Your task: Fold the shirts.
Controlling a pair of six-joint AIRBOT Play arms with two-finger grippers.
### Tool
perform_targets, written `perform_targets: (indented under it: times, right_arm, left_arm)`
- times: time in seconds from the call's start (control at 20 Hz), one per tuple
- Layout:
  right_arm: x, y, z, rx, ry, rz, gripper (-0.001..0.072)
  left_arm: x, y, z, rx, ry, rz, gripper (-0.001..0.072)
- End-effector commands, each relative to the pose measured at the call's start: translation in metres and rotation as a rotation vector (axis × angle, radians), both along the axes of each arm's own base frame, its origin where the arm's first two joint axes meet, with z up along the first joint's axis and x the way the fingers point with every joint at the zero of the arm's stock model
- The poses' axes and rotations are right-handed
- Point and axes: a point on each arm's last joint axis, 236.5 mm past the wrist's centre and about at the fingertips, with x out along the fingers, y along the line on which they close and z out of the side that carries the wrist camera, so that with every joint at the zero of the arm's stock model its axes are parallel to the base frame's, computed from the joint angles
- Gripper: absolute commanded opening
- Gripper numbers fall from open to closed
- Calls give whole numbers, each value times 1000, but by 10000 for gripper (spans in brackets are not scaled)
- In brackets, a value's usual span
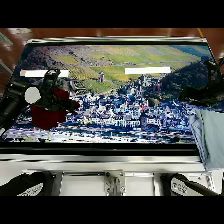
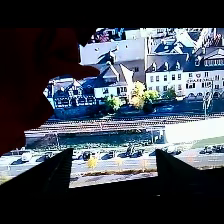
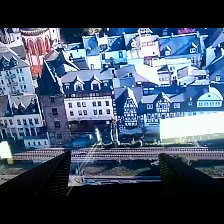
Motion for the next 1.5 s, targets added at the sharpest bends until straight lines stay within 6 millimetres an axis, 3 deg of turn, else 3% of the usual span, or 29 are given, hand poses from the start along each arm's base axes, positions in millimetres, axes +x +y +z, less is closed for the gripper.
perform_targets:
  times: [0.0, 1.0, 1.2, 1.3, 1.4, 1.45]
  right_arm:
    - [0, 0, 0, 0, 1, 1, 664]
    - [1, 0, 0, 0, -2, 0, 664]
    - [13, -3, 3, -12, -54, -10, 664]
    - [23, -7, 6, -24, -101, -19, 664]
    - [29, -8, 8, -29, -125, -23, 664]
    - [29, -8, 8, -30, -125, -23, 664]
  left_arm:
    - [0, 0, 0, 0, 0, 0, 582]
    - [-1, -3, 0, -13, 3, 0, 582]
    - [12, -4, 0, -14, -38, 2, 582]
    - [21, 25, -8, 21, -20, 114, 605]
    - [22, 78, -23, 52, 57, 265, 630]
    - [20, 105, -30, 60, 93, 338, 694]
